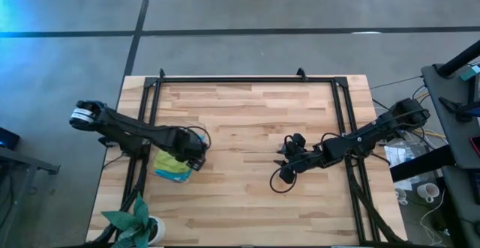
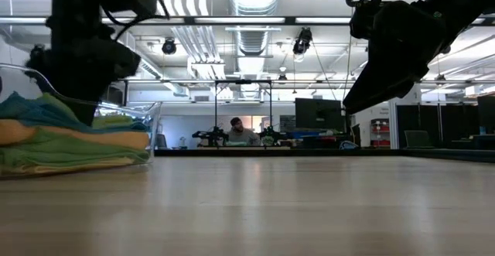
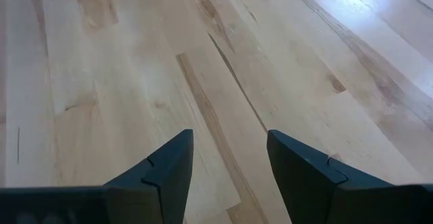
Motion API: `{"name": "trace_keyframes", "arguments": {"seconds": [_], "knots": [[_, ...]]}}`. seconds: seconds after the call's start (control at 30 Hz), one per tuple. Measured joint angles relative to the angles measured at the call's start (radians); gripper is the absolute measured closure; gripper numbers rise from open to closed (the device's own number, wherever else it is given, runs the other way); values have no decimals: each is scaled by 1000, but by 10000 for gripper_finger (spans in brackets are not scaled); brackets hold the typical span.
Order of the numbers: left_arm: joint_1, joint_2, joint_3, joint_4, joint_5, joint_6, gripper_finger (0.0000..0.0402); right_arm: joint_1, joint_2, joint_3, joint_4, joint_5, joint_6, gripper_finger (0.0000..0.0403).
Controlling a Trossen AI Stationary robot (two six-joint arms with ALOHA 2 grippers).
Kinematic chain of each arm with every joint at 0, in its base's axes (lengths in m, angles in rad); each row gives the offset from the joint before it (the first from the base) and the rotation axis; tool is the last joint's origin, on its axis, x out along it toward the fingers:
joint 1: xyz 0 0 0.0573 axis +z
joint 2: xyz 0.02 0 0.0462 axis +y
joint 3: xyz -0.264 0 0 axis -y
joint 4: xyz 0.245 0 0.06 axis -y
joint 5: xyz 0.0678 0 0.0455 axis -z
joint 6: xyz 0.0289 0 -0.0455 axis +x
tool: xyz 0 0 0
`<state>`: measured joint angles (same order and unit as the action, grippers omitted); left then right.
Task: Fold microfiber towels
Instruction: Put the folded green microfiber towel into the transparent bin, then return to Home Position
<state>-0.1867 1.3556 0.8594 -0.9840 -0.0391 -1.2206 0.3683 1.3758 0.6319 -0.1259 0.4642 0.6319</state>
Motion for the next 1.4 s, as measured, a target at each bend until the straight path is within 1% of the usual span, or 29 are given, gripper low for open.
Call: {"name": "trace_keyframes", "arguments": {"seconds": [0.17, 0.3, 0.37, 0.5, 0.6, 0.67, 0.73, 0.77, 0.83, 0.9, 0.97, 1.07, 1.1, 1.17, 1.27, 1.33, 1.4], "knots": [[4, 69, 13, 142, 4, 119, 189, 0, 0, 0, -1, 0, 0, 216], [8, 63, 30, 123, 3, 128, 189, 0, 0, 0, 0, 0, 0, 216], [8, 38, 36, 101, -3, 129, 189, 0, 0, 0, 0, 0, 0, 216], [8, -52, 37, 76, -41, 135, 189, 0, -1, 0, 3, 0, 0, 216], [8, -137, 35, 94, -108, 177, 189, 0, -6, 0, 4, 0, -4, 216], [8, -189, 29, 153, -181, 222, 189, 0, -7, 0, 11, 0, -19, 216], [10, -237, 12, 286, -252, 303, 189, -2, -7, 0, 36, 0, -44, 216], [15, -254, -1, 371, -271, 355, 189, -3, -7, 0, 55, 0, -60, 216], [33, -278, -24, 545, -276, 460, 189, -15, -7, 0, 101, -1, -98, 216], [67, -281, -49, 717, -257, 547, 189, -36, -7, 0, 143, -1, -144, 216], [121, -271, -72, 869, -211, 637, 189, -69, -7, 0, 186, -4, -200, 216], [243, -219, -80, 1034, -112, 731, 189, -151, -7, 1, 250, -70, -315, 216], [289, -198, -77, 1067, -78, 756, 189, -184, -7, 1, 274, -93, -363, 217], [386, -158, -58, 1122, -7, 824, 189, -242, -20, 1, 301, -102, -490, 222], [500, -135, -21, 1159, 89, 923, 191, -324, -94, 0, 311, -94, -653, 240], [545, -160, -12, 1158, 132, 972, 198, -365, -174, -3, 312, -109, -714, 257], [556, -208, -16, 1159, 139, 1007, 209, -389, -270, -30, 314, -153, -769, 277]]}}
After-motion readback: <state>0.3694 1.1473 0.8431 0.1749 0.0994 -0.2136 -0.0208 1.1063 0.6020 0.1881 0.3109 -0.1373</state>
